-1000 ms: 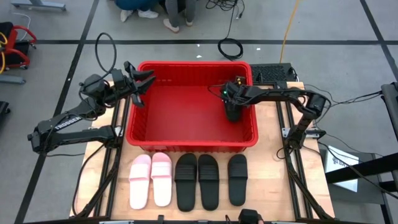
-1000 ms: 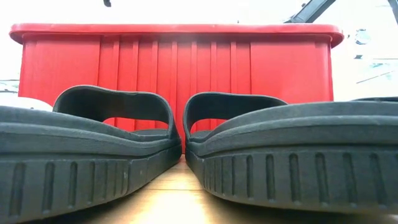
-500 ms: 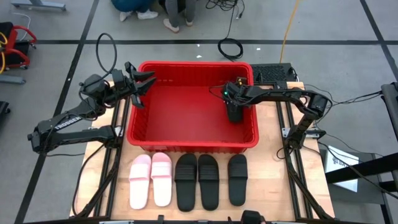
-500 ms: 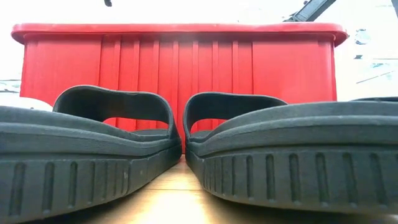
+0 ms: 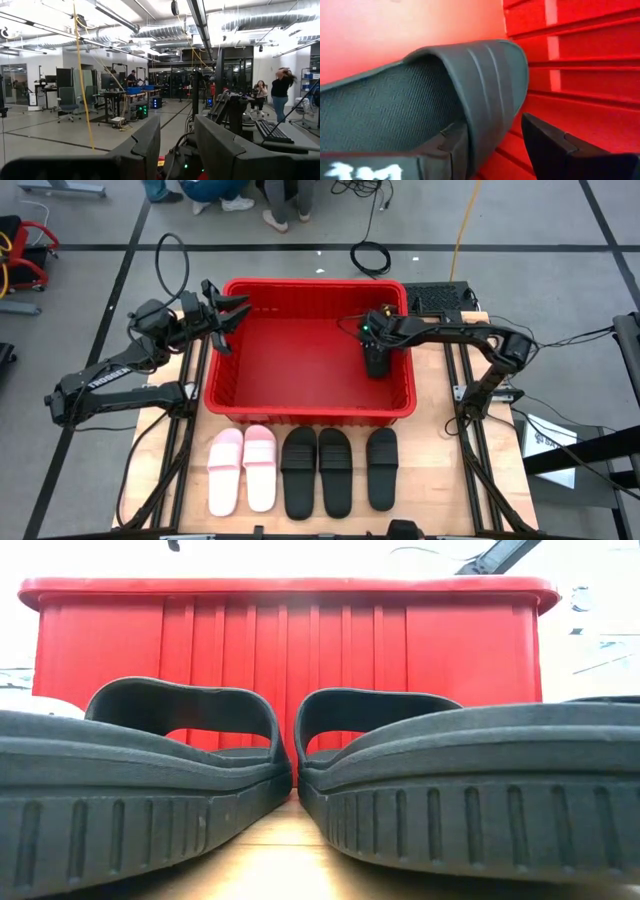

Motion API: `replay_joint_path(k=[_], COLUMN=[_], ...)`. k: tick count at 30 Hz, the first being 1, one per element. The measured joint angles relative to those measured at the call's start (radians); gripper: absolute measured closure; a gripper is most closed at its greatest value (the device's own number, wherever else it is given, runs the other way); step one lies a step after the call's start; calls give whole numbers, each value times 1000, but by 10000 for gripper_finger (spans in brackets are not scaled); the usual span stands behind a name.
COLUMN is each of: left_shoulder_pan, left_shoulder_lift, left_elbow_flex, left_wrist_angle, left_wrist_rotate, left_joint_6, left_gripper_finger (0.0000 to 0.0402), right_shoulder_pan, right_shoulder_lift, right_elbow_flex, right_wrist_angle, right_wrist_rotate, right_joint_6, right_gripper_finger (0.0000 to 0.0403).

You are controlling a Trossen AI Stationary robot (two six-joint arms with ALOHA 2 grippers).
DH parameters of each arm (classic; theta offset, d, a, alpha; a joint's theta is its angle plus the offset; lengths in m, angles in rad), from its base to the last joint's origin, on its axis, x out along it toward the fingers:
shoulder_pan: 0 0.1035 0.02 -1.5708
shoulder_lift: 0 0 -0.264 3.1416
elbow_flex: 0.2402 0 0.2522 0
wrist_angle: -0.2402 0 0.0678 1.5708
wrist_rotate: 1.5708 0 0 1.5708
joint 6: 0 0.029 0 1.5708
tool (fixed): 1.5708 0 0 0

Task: Pick and place slides into bin
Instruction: Put the black slide into the red bin, then put the right black slide into the red bin

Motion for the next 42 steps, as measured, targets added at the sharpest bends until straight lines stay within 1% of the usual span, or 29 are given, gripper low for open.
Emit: replay_joint_path(k=[5,9,15,20,31,42], left_shoulder_pan=[0,0,0,0,0,0], left_shoulder_lift=[0,0,0,0,0,-15], left_elbow_flex=[0,0,0,0,0,-1], left_wrist_angle=[0,0,2,0,-16,-44], left_wrist_rotate=[0,0,4,19,18,20], left_joint_6=[0,0,-2,-3,3,-5], left_gripper_finger=[275,275,275,275,275,275], right_shoulder_pan=[0,-2,-1,-2,2,13], right_shoulder_lift=[-81,-136,-179,-209,-307,-417], right_elbow_flex=[0,2,2,2,2,2], right_wrist_angle=[-8,-29,-76,-100,-65,29], right_wrist_rotate=[-67,-114,-124,-172,-182,-355], right_joint_6=[-11,9,26,26,8,77], right_gripper_finger=[244,239,240,239,241,247])
